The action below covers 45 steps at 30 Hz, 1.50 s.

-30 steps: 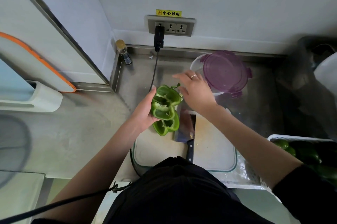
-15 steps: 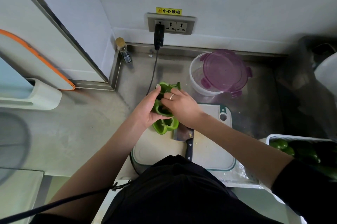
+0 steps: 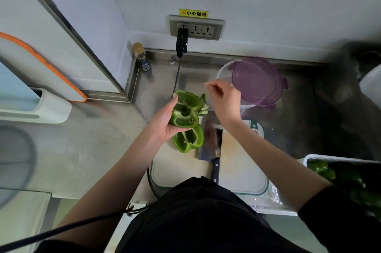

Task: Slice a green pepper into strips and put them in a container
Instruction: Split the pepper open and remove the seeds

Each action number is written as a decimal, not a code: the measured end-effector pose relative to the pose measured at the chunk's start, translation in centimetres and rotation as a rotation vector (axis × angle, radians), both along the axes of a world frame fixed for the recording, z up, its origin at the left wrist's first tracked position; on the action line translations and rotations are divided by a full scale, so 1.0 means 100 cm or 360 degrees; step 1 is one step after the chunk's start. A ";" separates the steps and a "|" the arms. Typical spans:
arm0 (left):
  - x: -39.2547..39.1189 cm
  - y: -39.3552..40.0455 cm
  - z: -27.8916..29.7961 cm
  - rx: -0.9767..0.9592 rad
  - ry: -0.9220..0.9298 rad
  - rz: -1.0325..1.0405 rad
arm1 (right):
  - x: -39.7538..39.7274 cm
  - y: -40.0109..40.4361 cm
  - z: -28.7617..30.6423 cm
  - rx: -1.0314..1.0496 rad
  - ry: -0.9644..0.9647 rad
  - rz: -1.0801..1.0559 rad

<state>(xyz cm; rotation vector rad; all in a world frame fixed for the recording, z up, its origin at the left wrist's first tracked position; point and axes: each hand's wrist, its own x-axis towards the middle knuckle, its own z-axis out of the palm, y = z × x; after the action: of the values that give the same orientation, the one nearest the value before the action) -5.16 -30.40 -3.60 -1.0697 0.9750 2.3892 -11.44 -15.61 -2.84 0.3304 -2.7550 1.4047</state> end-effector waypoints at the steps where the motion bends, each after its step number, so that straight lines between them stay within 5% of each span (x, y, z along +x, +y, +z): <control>1: 0.000 -0.003 0.001 -0.0016 0.0013 -0.0020 | -0.009 0.000 0.000 0.0099 -0.0099 0.0028; 5: 0.004 -0.007 0.003 0.0005 0.0052 0.0016 | -0.018 -0.009 0.003 0.0522 -0.0420 0.0330; 8: 0.008 -0.011 -0.004 0.0105 0.0118 0.0032 | 0.003 -0.015 0.017 0.0570 0.0092 0.0641; 10: 0.009 -0.010 -0.007 0.0188 0.0094 0.0051 | 0.017 -0.019 0.018 0.0967 0.0305 0.1076; 13: 0.009 -0.004 -0.005 0.0182 0.0024 0.0022 | 0.024 -0.029 0.007 0.1328 0.0477 0.1212; 16: 0.009 0.001 -0.004 0.0156 -0.0018 -0.0017 | 0.028 -0.032 -0.006 0.1136 0.0657 0.1165; 23: 0.003 0.010 -0.007 -0.0075 -0.0144 -0.0024 | 0.039 -0.029 -0.016 0.0560 0.0505 0.0996; 37: -0.004 0.012 -0.009 0.0137 -0.0313 -0.0006 | 0.013 -0.010 -0.008 0.0713 0.1006 0.1583; 42: -0.003 0.001 -0.007 0.0235 -0.0406 0.0110 | -0.004 0.008 -0.005 0.0723 0.0939 0.1817; 45: 0.000 -0.011 -0.007 0.0241 -0.0261 0.0054 | -0.007 0.016 -0.007 0.0546 0.0746 0.1282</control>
<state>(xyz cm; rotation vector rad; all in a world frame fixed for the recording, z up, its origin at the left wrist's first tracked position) -5.18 -31.53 -4.26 -1.2106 0.7142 2.3162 -12.09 -13.98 -3.57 1.6737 -2.5063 0.7237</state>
